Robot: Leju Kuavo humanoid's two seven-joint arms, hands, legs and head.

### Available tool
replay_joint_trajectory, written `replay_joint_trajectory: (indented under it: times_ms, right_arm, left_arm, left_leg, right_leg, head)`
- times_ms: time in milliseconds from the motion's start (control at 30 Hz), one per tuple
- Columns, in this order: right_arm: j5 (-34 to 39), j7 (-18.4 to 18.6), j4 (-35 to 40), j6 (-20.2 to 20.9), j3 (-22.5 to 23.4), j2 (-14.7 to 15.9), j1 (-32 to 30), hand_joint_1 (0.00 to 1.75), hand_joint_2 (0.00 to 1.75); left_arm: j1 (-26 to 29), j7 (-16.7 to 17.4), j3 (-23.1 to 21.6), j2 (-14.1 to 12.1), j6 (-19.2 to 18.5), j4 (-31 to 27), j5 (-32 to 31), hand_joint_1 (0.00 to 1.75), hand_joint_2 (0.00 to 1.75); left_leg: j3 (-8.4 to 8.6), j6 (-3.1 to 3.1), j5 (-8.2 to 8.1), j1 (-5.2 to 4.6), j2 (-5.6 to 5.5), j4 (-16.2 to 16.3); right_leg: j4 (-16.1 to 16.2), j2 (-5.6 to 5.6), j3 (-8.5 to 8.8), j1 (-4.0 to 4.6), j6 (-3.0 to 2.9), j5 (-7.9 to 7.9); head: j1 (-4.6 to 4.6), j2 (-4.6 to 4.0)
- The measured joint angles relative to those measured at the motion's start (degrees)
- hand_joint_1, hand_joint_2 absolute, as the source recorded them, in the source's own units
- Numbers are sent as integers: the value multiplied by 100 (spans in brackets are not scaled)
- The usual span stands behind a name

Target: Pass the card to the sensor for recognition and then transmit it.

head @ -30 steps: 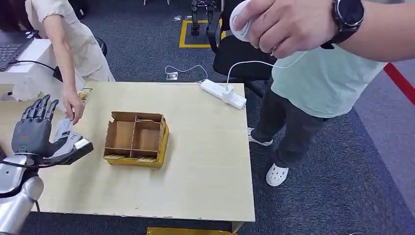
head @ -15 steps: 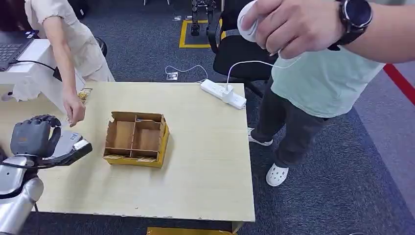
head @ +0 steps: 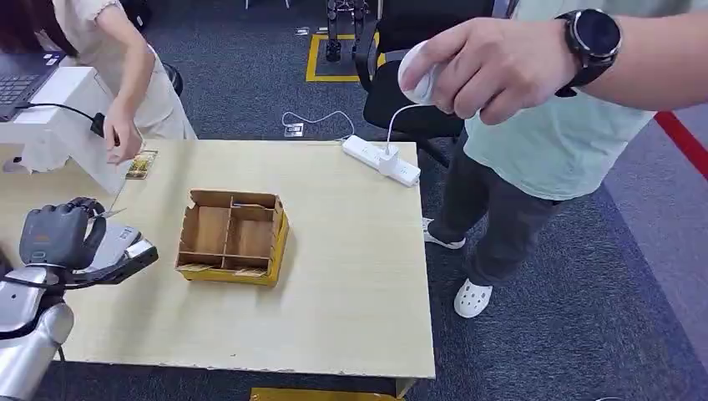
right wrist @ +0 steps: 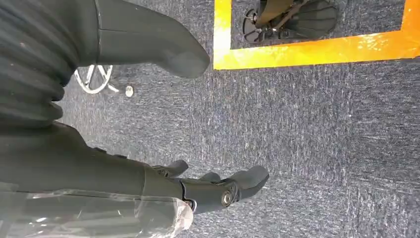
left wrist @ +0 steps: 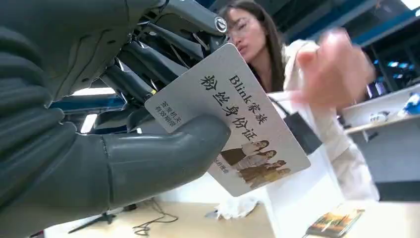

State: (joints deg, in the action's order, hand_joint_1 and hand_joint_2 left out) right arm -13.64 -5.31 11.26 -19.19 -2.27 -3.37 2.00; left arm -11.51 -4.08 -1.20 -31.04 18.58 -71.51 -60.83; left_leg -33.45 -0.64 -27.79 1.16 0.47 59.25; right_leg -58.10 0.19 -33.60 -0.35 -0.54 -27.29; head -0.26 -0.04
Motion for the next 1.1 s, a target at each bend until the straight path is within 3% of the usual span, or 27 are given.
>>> replay_joint_trajectory:
  times_ms: [100, 367, 633, 833, 1100]
  right_arm:
    - [-9, 0, 0, 0, 31, 0, 1, 0, 175]
    - [-44, -15, 0, 7, 85, -2, 0, 0, 175]
    - [-92, -17, 0, 4, 109, -13, 3, 0, 175]
    - [-129, -17, 0, 7, 125, -20, 4, 0, 175]
    - [-195, -35, 26, 13, 129, -50, 39, 0, 175]
  left_arm:
    - [-68, 245, -48, -26, -164, 105, -153, 175, 175]
    - [-254, 708, -98, -33, -179, 542, -616, 175, 175]
    - [-287, 780, -166, -33, -179, 916, -835, 175, 175]
    - [-280, 996, -308, -59, -181, 1124, -1333, 175, 175]
    - [-202, 1097, -461, 57, -91, 1537, -1519, 175, 175]
  left_leg:
    - [0, 0, 0, 0, 0, 0]
    - [0, 0, 0, 0, 0, 0]
    - [-1, 0, 0, 0, 0, 0]
    - [-1, 0, 0, -1, 0, 0]
    - [-1, 0, 0, 0, 0, 0]
  right_leg:
    - [0, 0, 0, 0, 0, 0]
    - [0, 0, 0, 0, 0, 0]
    - [0, 0, 0, 0, 0, 0]
    - [0, 0, 1, 0, 0, 0]
    - [0, 0, 1, 0, 0, 0]
  head:
    - [0, 0]
    - [0, 0]
    - [2, 0]
    - [2, 0]
    - [0, 0]
